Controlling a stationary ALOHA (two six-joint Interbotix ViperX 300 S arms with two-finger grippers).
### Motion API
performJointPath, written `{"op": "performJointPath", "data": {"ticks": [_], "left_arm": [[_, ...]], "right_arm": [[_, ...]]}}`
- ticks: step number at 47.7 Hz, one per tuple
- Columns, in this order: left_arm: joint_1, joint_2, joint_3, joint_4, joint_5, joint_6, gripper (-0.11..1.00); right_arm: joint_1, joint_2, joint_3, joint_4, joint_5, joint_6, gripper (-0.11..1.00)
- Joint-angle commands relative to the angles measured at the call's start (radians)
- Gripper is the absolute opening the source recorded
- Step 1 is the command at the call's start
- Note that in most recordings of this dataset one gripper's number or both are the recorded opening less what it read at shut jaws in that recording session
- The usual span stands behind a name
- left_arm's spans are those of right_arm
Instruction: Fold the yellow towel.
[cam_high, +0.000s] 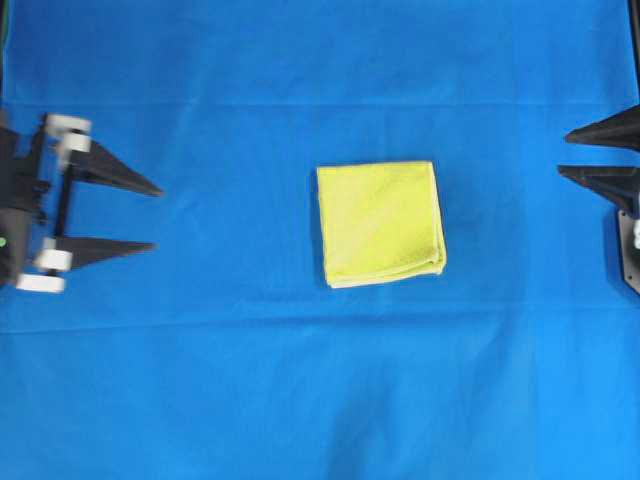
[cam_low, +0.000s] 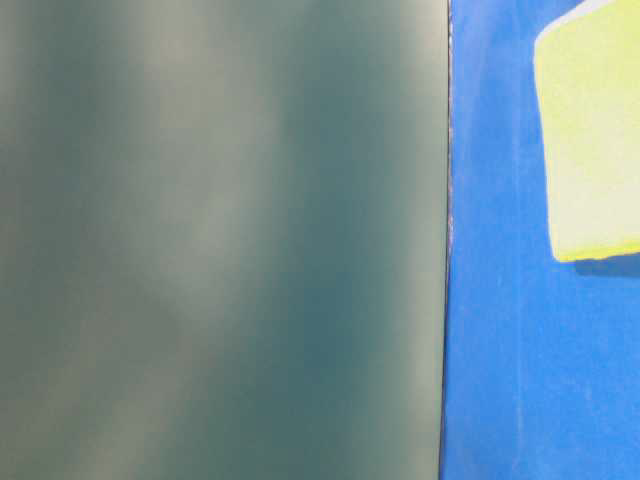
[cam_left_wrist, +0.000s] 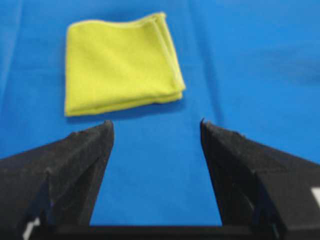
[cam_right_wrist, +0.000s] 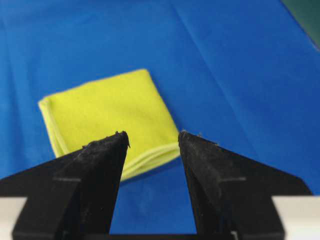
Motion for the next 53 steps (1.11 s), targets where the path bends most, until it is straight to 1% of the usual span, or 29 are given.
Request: {"op": "performJointPath", "data": {"ticks": [1,6,9,17,25,37,53], "left_arm": [[0.017,-0.083,0.044,-0.002,-0.006,0.0,0.67],[0.037,-0.186,0.129,-0.002,-0.005,-0.006,0.66],[0.044,-0.235,0.163,-0.003,-0.005,-0.015,0.66],[0.051,-0.318,0.209,-0.002,0.005,-0.017,0.65],[0.057,-0.321,0.212,-0.003,0.015,-0.017,0.65],[0.072,-0.319,0.212,-0.003,0.017,-0.017,0.65],[0.072,-0.322,0.21,-0.002,0.018,-0.017,0.65]], "right_arm": [[0.002,-0.041,0.012,-0.015,-0.009,-0.003,0.52],[0.0,-0.083,0.048,-0.032,-0.031,-0.002,0.5],[-0.006,-0.097,0.067,-0.043,-0.048,0.008,0.49],[-0.04,-0.127,0.115,-0.046,-0.092,0.034,0.46],[-0.071,-0.127,0.115,-0.051,-0.1,0.037,0.46],[-0.071,-0.127,0.117,-0.051,-0.1,0.037,0.45],[-0.071,-0.127,0.115,-0.051,-0.101,0.037,0.45]]}}
